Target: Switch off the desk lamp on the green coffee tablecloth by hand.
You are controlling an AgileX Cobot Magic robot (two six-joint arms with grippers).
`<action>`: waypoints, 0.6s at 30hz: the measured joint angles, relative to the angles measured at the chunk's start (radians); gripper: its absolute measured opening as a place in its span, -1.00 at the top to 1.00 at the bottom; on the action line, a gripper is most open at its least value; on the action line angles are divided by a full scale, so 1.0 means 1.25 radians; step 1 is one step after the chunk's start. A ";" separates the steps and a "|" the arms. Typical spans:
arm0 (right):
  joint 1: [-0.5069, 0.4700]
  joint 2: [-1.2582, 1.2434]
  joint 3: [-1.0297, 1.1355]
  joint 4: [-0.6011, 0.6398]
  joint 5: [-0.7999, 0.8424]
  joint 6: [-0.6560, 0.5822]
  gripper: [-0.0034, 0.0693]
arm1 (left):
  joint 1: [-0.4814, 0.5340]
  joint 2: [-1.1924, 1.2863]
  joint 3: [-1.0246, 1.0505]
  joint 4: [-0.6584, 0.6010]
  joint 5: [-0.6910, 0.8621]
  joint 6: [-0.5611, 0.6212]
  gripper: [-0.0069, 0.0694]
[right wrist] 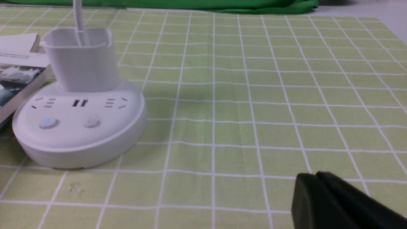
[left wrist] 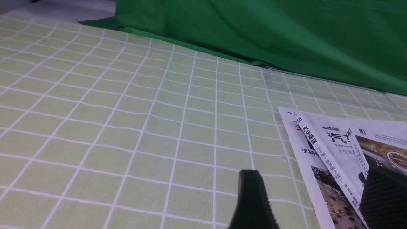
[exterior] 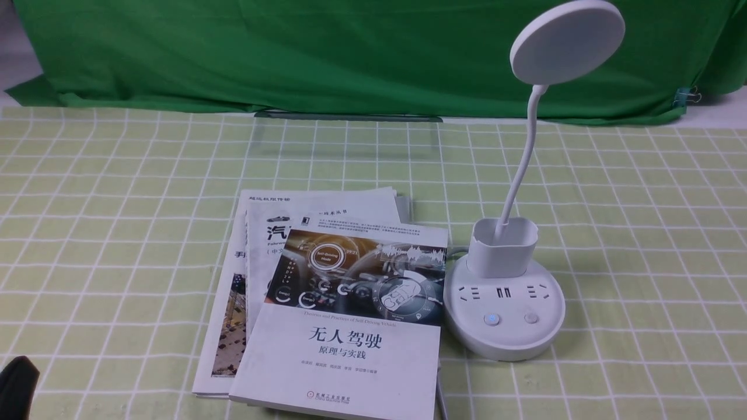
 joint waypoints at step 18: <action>0.000 0.000 0.000 0.000 0.000 0.000 0.68 | 0.000 0.000 0.000 0.000 0.000 0.000 -0.26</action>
